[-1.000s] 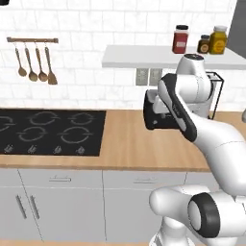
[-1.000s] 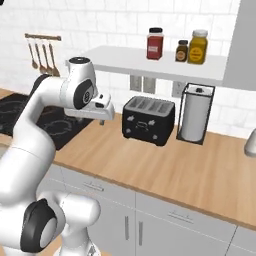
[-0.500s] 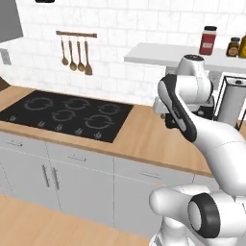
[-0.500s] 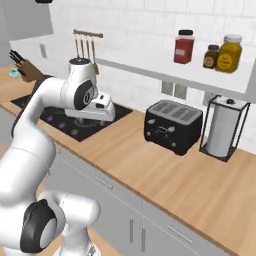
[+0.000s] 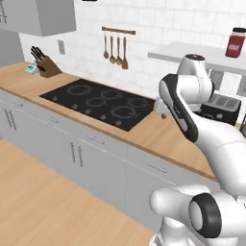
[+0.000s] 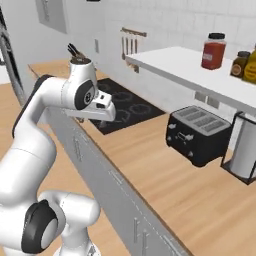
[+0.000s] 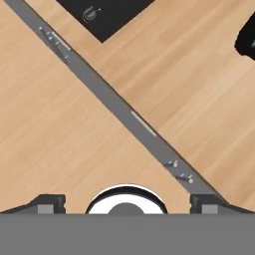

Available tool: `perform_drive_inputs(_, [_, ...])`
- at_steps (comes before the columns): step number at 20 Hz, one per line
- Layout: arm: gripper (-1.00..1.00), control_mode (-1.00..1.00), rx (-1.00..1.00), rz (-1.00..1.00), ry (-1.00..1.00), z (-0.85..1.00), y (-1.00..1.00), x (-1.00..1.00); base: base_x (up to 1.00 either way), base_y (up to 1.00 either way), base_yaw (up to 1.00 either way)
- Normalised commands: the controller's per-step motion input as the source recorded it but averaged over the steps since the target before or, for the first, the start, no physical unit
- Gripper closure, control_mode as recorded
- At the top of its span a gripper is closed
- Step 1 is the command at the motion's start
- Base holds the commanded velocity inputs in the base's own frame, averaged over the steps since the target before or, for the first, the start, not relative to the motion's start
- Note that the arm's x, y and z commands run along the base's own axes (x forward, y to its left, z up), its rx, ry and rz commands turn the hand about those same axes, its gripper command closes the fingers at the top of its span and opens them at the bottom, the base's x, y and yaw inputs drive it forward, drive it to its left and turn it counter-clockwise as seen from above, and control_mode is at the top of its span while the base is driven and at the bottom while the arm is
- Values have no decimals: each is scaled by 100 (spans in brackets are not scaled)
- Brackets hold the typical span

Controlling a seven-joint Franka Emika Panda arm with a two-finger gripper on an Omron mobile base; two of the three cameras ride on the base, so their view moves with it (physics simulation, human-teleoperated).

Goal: Take a straw from the drawer in front and place it inside the glass cup on the dining counter.

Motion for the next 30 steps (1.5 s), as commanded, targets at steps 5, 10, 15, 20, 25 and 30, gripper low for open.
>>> perform_drive_inputs(5, [-100, 100, 0, 0, 0, 0, 0, 0, -10, -62, 39])
perform_drive_inputs(10, [-100, 100, 0, 0, 0, 0, 0, 0, -34, -53, 21])
perform_drive_inputs(15, [-100, 100, 0, 0, 0, 0, 0, 0, -10, -51, 13])
perform_drive_inputs(20, [-100, 100, 0, 0, 0, 0, 0, 0, 0, -62, 12])
perform_drive_inputs(25, [-100, -100, 0, 10, -4, 0, -4, 0, 0, -21, 7])
perform_drive_inputs(30, [-100, -100, -13, 10, -3, -1, 67, 0, 0, 0, 0])
